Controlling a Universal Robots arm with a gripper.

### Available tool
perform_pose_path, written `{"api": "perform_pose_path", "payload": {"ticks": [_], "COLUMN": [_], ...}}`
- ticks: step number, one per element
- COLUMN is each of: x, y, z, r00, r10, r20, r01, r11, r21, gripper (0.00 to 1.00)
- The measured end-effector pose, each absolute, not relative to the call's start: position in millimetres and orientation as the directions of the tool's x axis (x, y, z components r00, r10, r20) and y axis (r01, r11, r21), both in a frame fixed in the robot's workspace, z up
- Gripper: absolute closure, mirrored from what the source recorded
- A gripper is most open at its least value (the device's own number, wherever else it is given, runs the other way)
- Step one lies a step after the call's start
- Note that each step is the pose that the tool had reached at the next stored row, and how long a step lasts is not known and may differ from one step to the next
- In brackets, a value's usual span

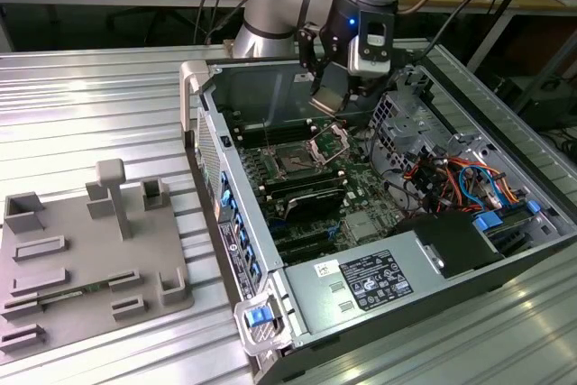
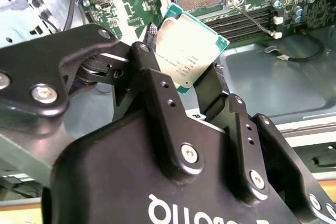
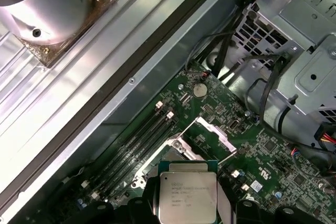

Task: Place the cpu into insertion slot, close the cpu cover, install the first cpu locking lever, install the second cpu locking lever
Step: 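Place the cpu into insertion slot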

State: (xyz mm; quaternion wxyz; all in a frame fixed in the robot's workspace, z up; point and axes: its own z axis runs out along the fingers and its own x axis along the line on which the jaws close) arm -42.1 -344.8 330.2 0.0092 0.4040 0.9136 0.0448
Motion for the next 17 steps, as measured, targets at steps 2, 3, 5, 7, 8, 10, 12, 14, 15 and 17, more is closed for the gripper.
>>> {"api": "perform_pose_path", "payload": {"ticks": [2,3,5,7,8,10,12,14,15,17], "x": [-42.4,-42.5,-42.8,-43.4,-43.8,-44.2,-44.3,-44.3,-44.3,-44.3], "y": [-344.8,-344.7,-344.8,-344.8,-344.8,-344.8,-344.8,-344.8,-344.8,-344.8], "z": [329.2,328.8,327.7,326.1,325.6,325.2,325.1,325.1,325.1,325.1], "r00": [-0.659,-0.652,-0.637,-0.613,-0.603,-0.592,-0.59,-0.589,-0.589,-0.589], "r10": [0.752,0.758,0.771,0.79,0.797,0.805,0.807,0.808,0.808,0.808], "r20": [0.019,0.019,0.019,0.019,0.019,0.019,0.019,0.019,0.019,0.019], "r01": [0.75,0.756,0.769,0.788,0.795,0.803,0.805,0.806,0.806,0.806], "r11": [0.655,0.648,0.633,0.609,0.6,0.589,0.587,0.585,0.585,0.585], "r21": [0.089,0.089,0.089,0.089,0.089,0.089,0.089,0.089,0.089,0.089], "gripper": [0.46,0.46,0.46,0.46,0.46,0.46,0.46,0.46,0.46,0.46]}}
